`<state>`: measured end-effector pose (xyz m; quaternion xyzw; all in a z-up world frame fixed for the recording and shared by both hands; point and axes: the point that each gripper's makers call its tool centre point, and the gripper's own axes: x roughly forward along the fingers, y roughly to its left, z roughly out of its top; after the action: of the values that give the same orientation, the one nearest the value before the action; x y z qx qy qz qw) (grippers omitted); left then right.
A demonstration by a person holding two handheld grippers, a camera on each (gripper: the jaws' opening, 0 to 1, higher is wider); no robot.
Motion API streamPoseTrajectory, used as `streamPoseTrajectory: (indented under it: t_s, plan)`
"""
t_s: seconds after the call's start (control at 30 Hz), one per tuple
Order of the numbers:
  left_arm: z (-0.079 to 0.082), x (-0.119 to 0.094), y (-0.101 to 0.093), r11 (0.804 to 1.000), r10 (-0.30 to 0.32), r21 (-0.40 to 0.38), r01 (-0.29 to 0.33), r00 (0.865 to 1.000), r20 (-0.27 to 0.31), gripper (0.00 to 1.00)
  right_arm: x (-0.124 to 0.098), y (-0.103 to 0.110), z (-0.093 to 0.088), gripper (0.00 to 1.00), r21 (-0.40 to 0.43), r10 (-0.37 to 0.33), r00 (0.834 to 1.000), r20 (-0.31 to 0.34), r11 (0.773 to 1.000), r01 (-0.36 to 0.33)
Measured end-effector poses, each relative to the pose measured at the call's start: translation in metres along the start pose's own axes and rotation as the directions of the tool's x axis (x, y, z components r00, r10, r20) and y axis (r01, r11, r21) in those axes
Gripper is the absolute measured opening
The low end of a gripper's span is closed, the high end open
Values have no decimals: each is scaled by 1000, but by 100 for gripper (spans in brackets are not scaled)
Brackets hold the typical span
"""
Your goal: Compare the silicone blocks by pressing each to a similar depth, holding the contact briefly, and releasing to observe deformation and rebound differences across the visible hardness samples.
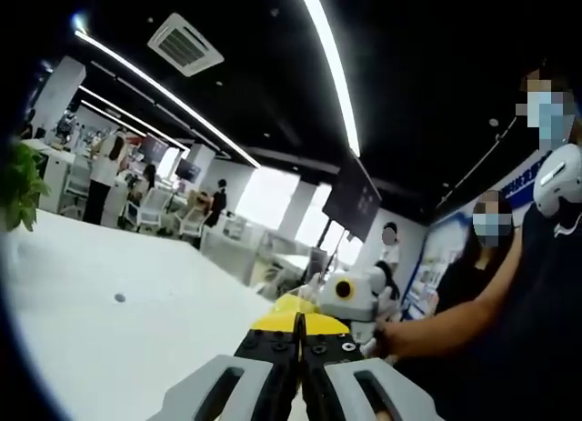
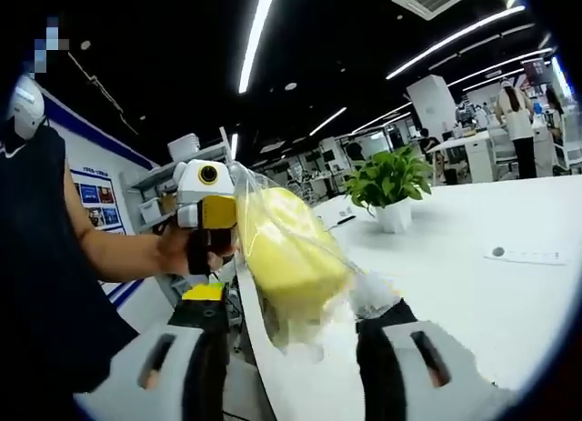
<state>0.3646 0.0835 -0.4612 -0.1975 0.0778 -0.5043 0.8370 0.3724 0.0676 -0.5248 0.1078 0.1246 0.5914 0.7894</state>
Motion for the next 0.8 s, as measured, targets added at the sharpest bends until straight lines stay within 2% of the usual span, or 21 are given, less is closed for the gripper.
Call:
streamPoseTrajectory:
  t_s: [0.13, 0.17, 0.2, 0.23, 0.3, 0.4, 0.43, 0.57, 0.63, 0.67, 0.8]
  plan:
    - [2, -2, 3, 1000, 11, -6, -11, 1000, 10, 0, -7, -7, 1, 82, 5, -35, 999, 7, 999, 35]
    - [2, -2, 4, 1000, 12, -7, -12, 1000, 10, 0, -9, -12, 6, 90, -21, -63, 997, 38, 998, 63]
    - [2, -3, 5, 1000, 14, -12, -14, 1000, 11, 0, -10, -12, 7, 95, -12, -67, 997, 39, 998, 68]
    - [3, -4, 6, 1000, 15, -16, -15, 1000, 14, 0, -13, -15, 5, 96, 12, -85, 996, 21, 996, 85]
    - [5, -5, 8, 1000, 16, -26, -15, 1000, 20, 0, -16, -17, 6, 96, 3, -84, 996, 15, 996, 84]
    - [9, -6, 11, 997, 24, -79, -21, 999, 36, 0, -26, -26, 10, 96, -60, -138, 990, 24, 988, 140]
    - [9, -7, 13, 997, 29, -76, -26, 999, 39, 0, -29, -29, 11, 96, -69, -154, 988, 24, 985, 156]
    - [8, -14, 24, 994, 63, -93, -59, 997, 43, 0, -48, -47, 11, 96, -141, -259, 966, 18, 956, 259]
    - [8, -17, 26, 993, 64, -102, -59, 997, 50, 0, -56, -50, 9, 96, -137, -271, 962, 22, 953, 272]
    - [9, -19, 28, 992, 70, -105, -64, 996, 55, 0, -65, -59, 6, 96, -140, -318, 948, 18, 938, 317]
    - [9, -27, 35, 989, 91, -126, -82, 993, 69, 0, -87, -65, -5, 96, -139, -342, 939, 40, 929, 344]
